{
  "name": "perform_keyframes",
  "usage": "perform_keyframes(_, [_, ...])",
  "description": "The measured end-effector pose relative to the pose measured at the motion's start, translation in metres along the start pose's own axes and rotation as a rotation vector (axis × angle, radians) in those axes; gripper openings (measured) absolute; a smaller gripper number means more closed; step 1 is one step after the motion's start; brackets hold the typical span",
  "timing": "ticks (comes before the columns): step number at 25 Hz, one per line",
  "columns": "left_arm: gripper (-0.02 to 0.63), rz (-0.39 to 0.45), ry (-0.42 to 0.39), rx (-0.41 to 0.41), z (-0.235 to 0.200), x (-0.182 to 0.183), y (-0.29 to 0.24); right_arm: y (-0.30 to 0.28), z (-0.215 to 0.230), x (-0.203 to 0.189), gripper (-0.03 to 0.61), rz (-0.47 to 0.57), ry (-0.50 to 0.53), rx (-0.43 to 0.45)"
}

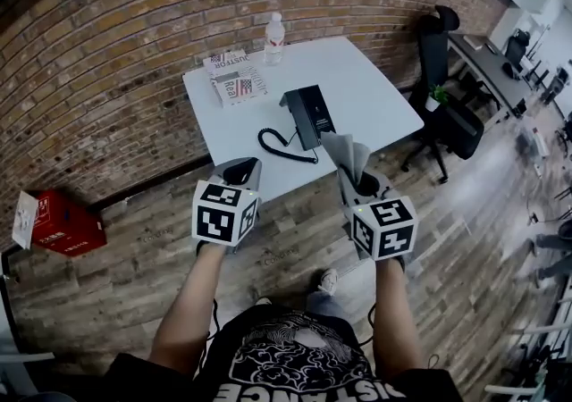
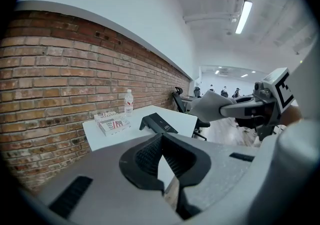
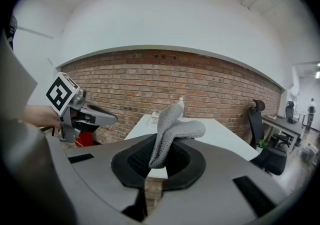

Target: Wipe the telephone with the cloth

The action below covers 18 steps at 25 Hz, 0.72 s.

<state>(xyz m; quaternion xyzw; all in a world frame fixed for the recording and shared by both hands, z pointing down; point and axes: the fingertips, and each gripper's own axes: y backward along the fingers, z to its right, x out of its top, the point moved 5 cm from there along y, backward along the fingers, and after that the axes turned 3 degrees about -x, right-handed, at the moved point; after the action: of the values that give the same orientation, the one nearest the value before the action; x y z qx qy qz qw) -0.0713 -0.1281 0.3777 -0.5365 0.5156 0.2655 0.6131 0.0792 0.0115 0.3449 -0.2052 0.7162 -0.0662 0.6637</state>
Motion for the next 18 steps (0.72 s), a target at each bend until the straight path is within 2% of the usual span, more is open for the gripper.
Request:
perform_keyframes(8, [0.006, -0.014, 0.011, 0.076, -0.015, 0.003, -0.038, -0.051, 0.034, 0.001, 0.012, 0.011, 0.018, 0.078])
perform_keyframes(18, [0.006, -0.013, 0.091, 0.227, -0.034, 0.025, -0.107, -0.134, 0.1, 0.019, 0.011, 0.013, 0.075, 0.249])
